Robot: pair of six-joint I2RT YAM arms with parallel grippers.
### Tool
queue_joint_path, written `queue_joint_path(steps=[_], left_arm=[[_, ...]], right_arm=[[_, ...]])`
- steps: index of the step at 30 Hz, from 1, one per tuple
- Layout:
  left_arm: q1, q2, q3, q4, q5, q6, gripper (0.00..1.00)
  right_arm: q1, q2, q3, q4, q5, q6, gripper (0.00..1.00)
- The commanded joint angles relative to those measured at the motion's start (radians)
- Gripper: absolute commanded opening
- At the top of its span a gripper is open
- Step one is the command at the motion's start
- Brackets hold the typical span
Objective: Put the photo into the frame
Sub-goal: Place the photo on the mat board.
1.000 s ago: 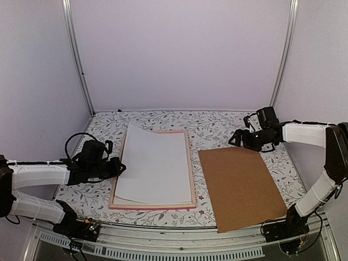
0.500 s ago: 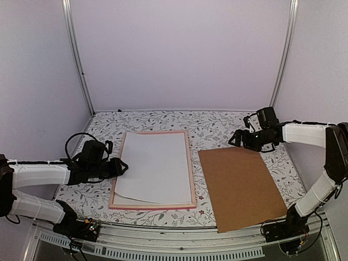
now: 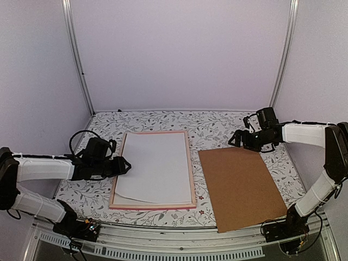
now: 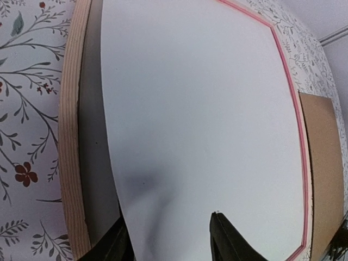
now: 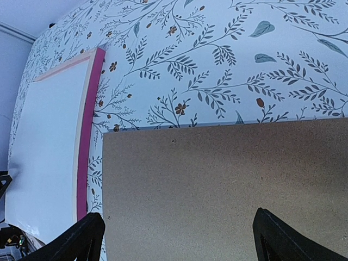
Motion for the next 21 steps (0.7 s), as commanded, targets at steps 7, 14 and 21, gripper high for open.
queue_joint_path(steps=[7, 14, 21], left_arm=[[0.008, -0.02, 0.037, -0.082, -0.051, 0.036, 0.59], [0.009, -0.019, 0.065, -0.123, -0.091, 0.061, 0.66], [0.009, -0.026, 0.127, -0.203, -0.148, 0.117, 0.74]], right_arm=[[-0.001, 0.022, -0.017, 0.026, -0.023, 0.004, 0.99], [0.0, 0.025, -0.014, 0.026, -0.026, 0.006, 0.99], [0.0, 0.025, -0.01, 0.02, -0.015, 0.0, 0.99]])
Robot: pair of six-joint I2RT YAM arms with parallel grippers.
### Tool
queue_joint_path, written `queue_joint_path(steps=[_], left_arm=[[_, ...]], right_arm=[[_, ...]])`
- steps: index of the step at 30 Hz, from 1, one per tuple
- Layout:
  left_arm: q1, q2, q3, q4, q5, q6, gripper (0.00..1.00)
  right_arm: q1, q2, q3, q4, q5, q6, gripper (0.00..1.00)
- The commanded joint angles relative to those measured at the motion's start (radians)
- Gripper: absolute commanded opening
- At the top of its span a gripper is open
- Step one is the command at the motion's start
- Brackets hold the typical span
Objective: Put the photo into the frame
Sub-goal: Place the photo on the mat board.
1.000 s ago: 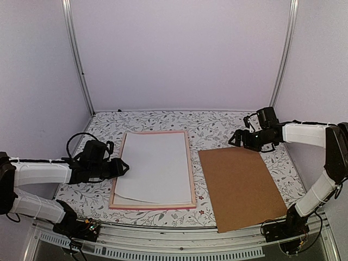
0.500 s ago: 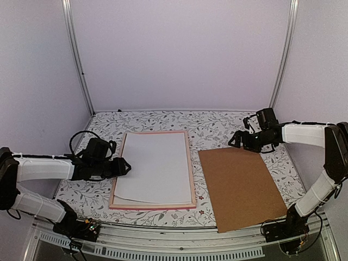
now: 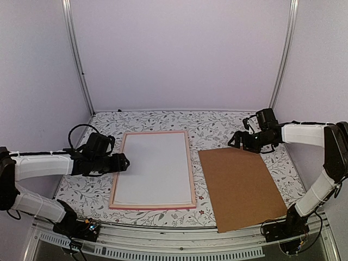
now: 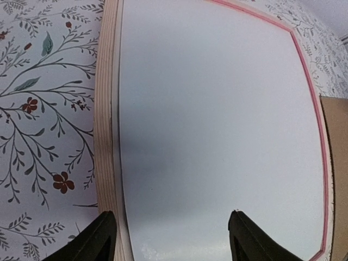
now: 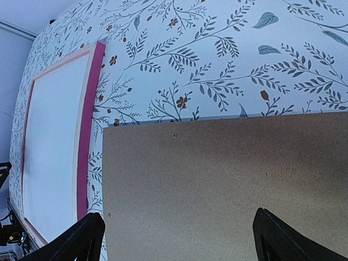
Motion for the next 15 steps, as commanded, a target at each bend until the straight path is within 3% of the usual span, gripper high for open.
queue_joint_path(steps=[1, 4, 8, 15], left_arm=[[0.009, -0.024, 0.062, -0.067, -0.051, 0.059, 0.74], [0.009, -0.041, 0.078, -0.073, -0.044, 0.072, 0.79], [0.01, -0.096, 0.07, -0.07, -0.049, 0.064, 0.99], [0.014, -0.233, 0.038, -0.081, -0.076, 0.058, 1.0]], right_arm=[[-0.001, 0.013, -0.002, 0.018, 0.013, -0.006, 0.99], [0.0, 0.009, -0.002, 0.009, 0.05, -0.011, 0.99], [-0.001, -0.013, -0.008, -0.004, 0.103, -0.02, 0.99], [-0.002, -0.054, -0.032, -0.01, 0.137, -0.024, 0.99]])
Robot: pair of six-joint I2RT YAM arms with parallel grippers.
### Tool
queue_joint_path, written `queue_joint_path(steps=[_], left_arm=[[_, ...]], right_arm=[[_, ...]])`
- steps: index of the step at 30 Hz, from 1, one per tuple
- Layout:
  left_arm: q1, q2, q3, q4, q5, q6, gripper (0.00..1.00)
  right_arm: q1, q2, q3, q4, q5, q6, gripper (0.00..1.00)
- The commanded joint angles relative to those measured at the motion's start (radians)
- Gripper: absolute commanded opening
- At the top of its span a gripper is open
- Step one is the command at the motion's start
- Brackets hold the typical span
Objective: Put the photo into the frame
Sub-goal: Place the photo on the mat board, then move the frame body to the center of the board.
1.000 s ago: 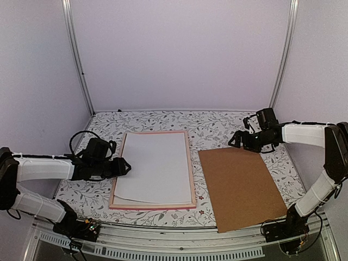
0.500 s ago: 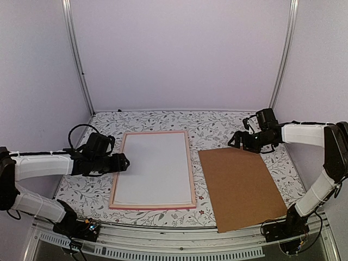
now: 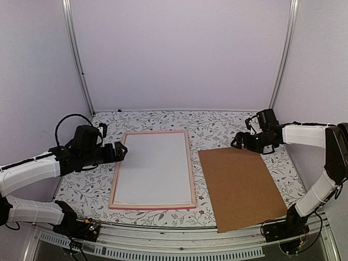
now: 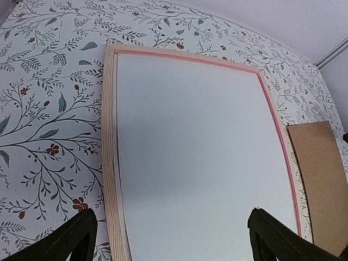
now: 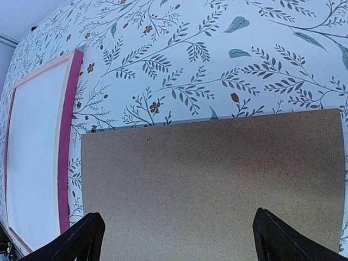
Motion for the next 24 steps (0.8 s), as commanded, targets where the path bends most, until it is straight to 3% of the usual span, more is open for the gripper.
queue_joint_path(steps=[1, 7, 15, 20, 24], left_arm=[[0.012, -0.077, -0.024, -0.006, -0.01, 0.003, 1.0], [0.015, -0.128, -0.041, 0.025, -0.037, -0.045, 1.0], [0.016, -0.111, -0.088, 0.14, 0.094, -0.007, 1.0], [0.011, -0.011, -0.037, 0.189, 0.271, 0.038, 1.0], [-0.031, 0.107, 0.021, 0.251, 0.319, 0.089, 1.0]], right_arm=[[-0.002, -0.046, -0.024, -0.006, 0.05, -0.012, 0.99], [-0.012, -0.075, -0.05, -0.014, 0.058, -0.005, 0.99], [-0.115, -0.14, -0.108, -0.035, -0.043, -0.027, 0.99], [-0.163, -0.202, -0.168, -0.037, -0.01, -0.006, 0.99], [-0.192, -0.254, -0.226, -0.033, 0.058, 0.029, 0.99]])
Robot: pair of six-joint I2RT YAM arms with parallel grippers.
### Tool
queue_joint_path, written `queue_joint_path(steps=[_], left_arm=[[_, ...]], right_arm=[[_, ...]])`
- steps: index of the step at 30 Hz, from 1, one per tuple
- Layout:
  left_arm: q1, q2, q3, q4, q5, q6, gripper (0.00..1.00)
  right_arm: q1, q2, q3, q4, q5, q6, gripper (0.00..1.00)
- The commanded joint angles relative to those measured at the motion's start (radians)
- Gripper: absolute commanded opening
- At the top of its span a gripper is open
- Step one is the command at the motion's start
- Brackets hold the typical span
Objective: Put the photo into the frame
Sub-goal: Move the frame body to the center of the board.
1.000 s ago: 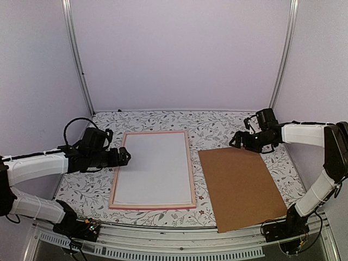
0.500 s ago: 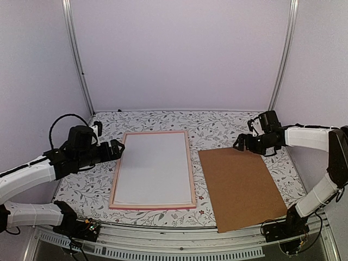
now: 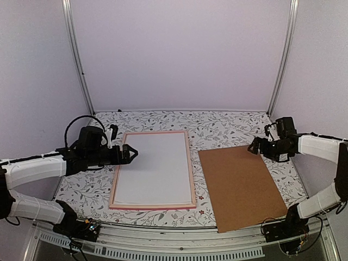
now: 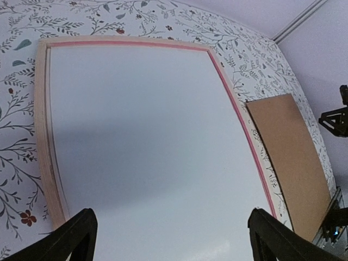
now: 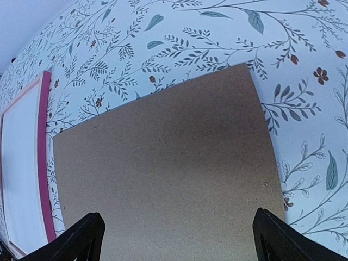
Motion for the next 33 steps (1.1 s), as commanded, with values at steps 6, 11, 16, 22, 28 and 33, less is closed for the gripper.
queue_joint_path(steps=[6, 11, 16, 22, 28, 33], left_arm=[[-0.169, 0.265, 0.195, 0.09, 0.02, 0.071, 0.99], [-0.296, 0.445, 0.364, 0.059, -0.059, 0.094, 0.99], [-0.41, 0.64, 0.555, 0.002, -0.07, 0.105, 0.99], [-0.522, 0.844, 0.771, -0.047, -0.061, 0.097, 0.99], [-0.592, 1.021, 0.988, -0.142, -0.057, 0.103, 0.99], [-0.609, 1.104, 1.077, -0.223, -0.077, 0.09, 0.99]], right_arm=[[-0.135, -0.11, -0.134, 0.019, 0.068, 0.065, 0.99], [-0.194, -0.083, -0.165, 0.036, 0.089, 0.067, 0.99], [-0.206, -0.047, -0.189, 0.076, 0.07, 0.09, 0.99], [-0.206, -0.04, -0.201, 0.073, 0.039, 0.098, 0.99], [-0.206, -0.089, -0.249, 0.081, 0.014, 0.118, 0.99], [-0.206, -0.132, -0.262, 0.079, 0.001, 0.128, 0.99]])
